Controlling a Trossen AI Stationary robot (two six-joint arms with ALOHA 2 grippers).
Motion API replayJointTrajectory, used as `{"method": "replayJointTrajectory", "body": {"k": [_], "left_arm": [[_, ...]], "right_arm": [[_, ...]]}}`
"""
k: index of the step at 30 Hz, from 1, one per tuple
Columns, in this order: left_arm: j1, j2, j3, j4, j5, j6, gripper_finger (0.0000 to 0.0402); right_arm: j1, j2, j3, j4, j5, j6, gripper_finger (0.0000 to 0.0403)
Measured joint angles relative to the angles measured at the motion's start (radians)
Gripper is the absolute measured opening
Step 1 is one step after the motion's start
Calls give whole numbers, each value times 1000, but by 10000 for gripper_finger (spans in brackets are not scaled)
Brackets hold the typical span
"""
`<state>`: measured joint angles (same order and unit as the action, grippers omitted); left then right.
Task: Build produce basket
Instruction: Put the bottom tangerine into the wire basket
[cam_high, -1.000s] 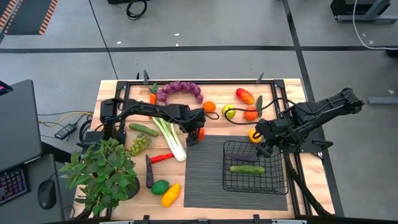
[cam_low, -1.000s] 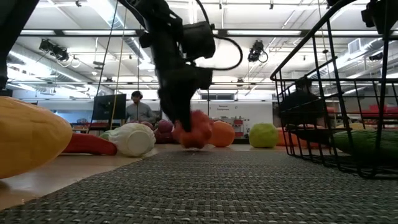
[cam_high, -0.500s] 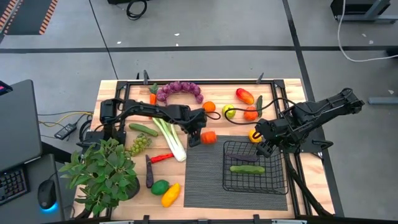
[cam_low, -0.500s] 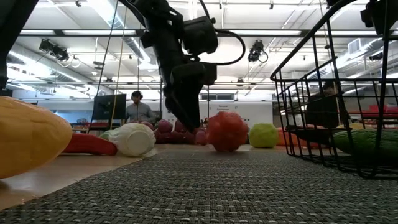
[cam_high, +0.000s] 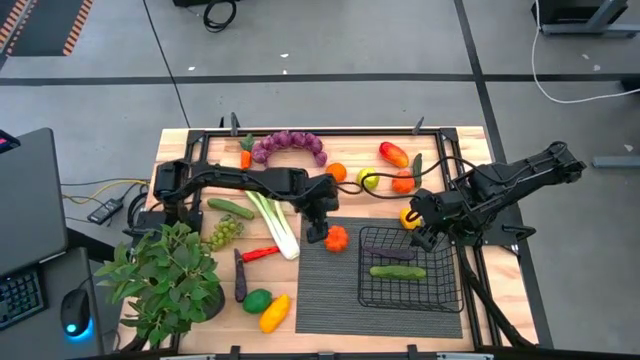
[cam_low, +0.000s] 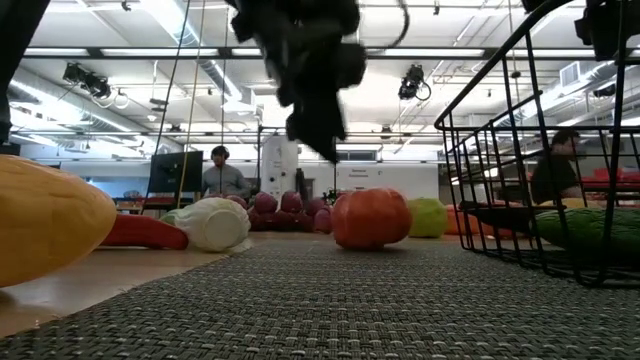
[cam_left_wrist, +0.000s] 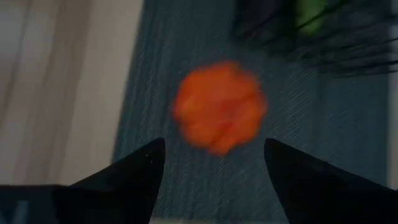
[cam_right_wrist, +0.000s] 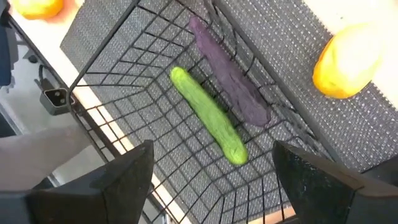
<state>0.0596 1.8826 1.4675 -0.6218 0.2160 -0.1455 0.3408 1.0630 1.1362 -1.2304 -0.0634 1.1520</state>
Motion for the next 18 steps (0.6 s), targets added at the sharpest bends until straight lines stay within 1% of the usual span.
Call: {"method": "replayJointTrajectory", "body": {"k": [1,3,5,8,10,15,18], "left_arm": [[-9,-5,13,-4,5,0,282],[-28,-7,35,44,8,1,282],[-42,-7,36,54,7,4,283],[-55,13,32,43,-29,25,289],[-55,31,30,34,-50,45,297],[-53,33,30,105,-74,55,322],[-53,34,30,98,-81,72,341]], "right_arm": [[0,-1,0,0,2,1,329],[0,0,0,1,5,1,329],[0,-1,0,0,6,1,329],[0,0,0,0,4,1,329],[0,0,0,1,4,1,329],[0,0,0,1,4,1,329],[0,0,0,1,4,0,329]]}}
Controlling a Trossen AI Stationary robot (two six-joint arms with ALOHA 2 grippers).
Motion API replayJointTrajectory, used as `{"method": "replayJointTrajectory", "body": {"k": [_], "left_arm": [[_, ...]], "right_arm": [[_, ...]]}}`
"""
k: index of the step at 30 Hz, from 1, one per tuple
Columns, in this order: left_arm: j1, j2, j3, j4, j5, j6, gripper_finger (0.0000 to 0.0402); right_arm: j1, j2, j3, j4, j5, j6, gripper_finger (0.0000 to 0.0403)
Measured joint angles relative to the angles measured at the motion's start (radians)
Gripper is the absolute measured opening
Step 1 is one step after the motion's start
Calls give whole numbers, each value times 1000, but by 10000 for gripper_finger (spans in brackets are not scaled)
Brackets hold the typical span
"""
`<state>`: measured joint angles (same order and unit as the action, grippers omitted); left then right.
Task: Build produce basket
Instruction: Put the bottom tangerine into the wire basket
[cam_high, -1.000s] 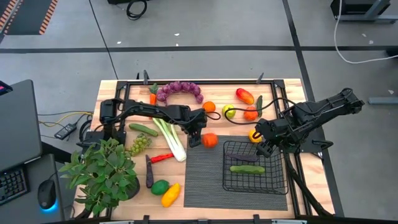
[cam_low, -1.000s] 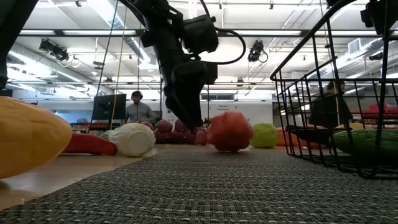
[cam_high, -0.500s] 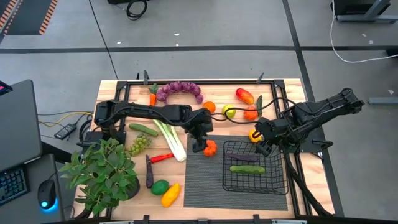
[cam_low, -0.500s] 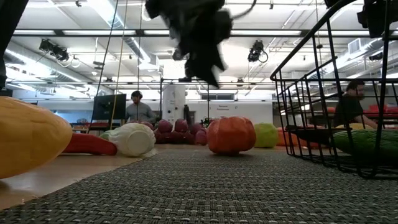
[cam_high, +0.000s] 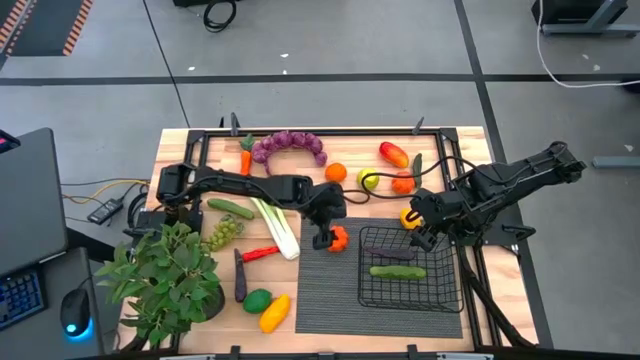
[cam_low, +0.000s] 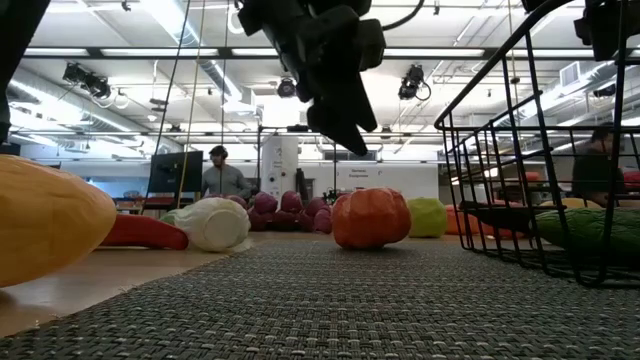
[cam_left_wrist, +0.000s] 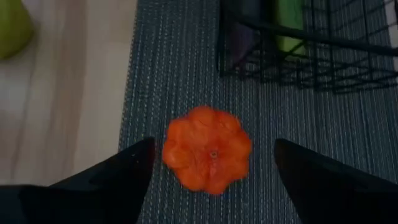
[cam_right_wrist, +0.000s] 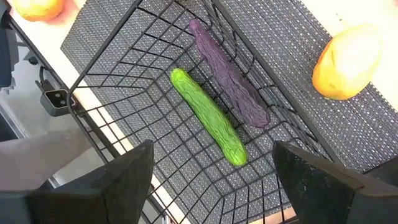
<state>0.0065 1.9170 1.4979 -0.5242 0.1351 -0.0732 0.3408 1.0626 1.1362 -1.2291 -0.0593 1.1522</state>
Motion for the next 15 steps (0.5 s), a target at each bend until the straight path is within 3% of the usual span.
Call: {"method": "replayJointTrajectory", "body": {"k": [15], "left_arm": [[-20,94,0,52,-16,-20,357]], "right_arm": [[0,0,0,0,-19,12,329]]}}
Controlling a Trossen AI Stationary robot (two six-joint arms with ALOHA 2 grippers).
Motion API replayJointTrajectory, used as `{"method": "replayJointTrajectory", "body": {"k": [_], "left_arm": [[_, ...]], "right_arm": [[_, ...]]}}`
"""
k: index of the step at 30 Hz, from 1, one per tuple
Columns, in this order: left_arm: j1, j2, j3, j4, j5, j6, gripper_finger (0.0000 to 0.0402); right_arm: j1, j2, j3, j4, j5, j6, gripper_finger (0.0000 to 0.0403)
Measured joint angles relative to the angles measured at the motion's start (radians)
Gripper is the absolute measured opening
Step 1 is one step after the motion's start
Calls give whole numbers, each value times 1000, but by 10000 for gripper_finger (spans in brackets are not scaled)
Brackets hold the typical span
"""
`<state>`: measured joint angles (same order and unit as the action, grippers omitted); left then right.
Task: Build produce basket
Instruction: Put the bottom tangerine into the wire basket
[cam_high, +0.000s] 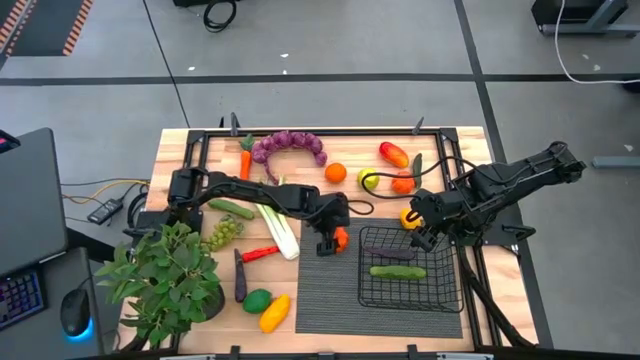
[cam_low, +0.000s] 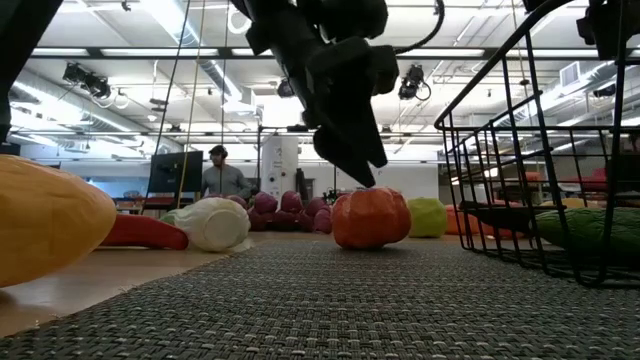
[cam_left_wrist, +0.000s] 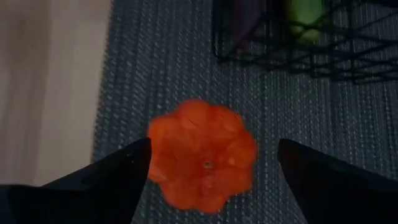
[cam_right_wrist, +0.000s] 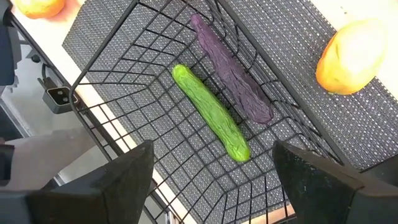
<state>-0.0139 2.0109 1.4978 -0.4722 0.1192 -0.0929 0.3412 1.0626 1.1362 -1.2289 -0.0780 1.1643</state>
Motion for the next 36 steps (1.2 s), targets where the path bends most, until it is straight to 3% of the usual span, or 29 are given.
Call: {"method": "replayJointTrajectory", "body": {"k": [15,19,29,36], "left_arm": [[-19,71,6,0,-50,71,357],[-19,72,49,-94,-55,71,343],[-15,75,326,-430,-64,78,202],[-15,74,481,-515,-60,74,85]], "right_arm": [[0,0,0,0,-2,40,329],[0,0,0,0,0,40,329],[0,0,0,-8,6,6,329],[0,0,0,-9,6,-13,329]]}}
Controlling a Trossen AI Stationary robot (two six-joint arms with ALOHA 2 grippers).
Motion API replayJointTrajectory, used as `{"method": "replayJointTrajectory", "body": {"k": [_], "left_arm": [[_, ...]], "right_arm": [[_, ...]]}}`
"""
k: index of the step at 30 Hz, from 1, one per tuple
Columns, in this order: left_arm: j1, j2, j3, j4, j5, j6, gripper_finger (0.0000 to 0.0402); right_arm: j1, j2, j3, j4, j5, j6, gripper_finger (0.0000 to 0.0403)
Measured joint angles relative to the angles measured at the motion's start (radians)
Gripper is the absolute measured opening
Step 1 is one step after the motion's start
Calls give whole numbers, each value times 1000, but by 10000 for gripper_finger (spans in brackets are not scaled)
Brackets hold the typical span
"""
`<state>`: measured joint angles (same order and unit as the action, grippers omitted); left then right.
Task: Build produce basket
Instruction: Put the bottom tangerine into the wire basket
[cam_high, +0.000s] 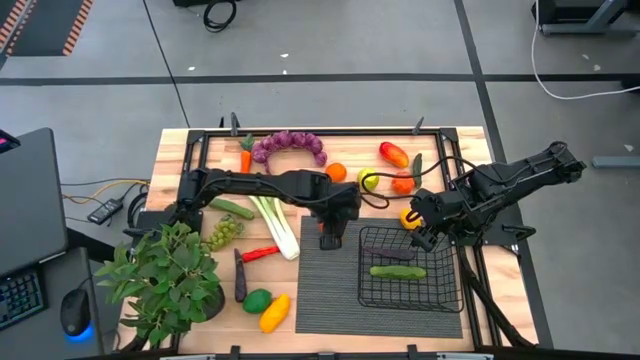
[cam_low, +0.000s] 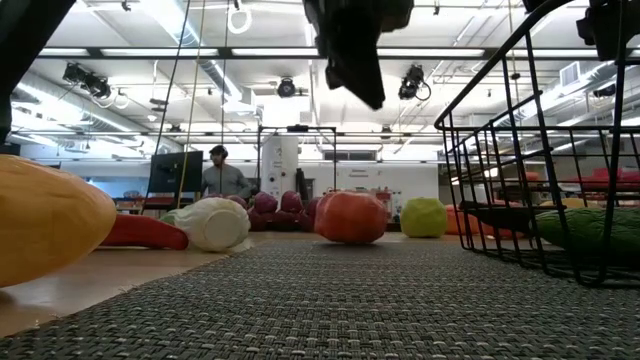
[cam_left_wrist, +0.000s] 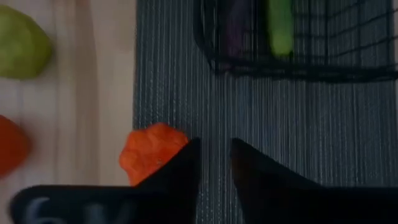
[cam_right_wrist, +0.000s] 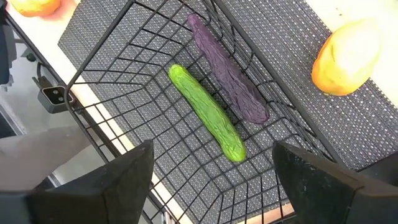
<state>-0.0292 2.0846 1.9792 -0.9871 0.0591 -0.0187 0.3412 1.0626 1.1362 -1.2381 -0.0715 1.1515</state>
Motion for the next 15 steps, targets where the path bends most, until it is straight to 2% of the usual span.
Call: {"method": "replayJointTrajectory", "body": {"k": [4,7,10,15], "left_arm": [[6,0,10,-37,-15,2,57],[21,21,10,-99,-28,42,77],[46,56,9,-148,-30,79,133],[87,106,9,-142,-30,81,263]], "right_arm": [[0,0,0,0,0,0,329],[0,0,0,0,0,0,329],[0,0,0,0,0,0,329],[0,0,0,1,-2,5,329]]}}
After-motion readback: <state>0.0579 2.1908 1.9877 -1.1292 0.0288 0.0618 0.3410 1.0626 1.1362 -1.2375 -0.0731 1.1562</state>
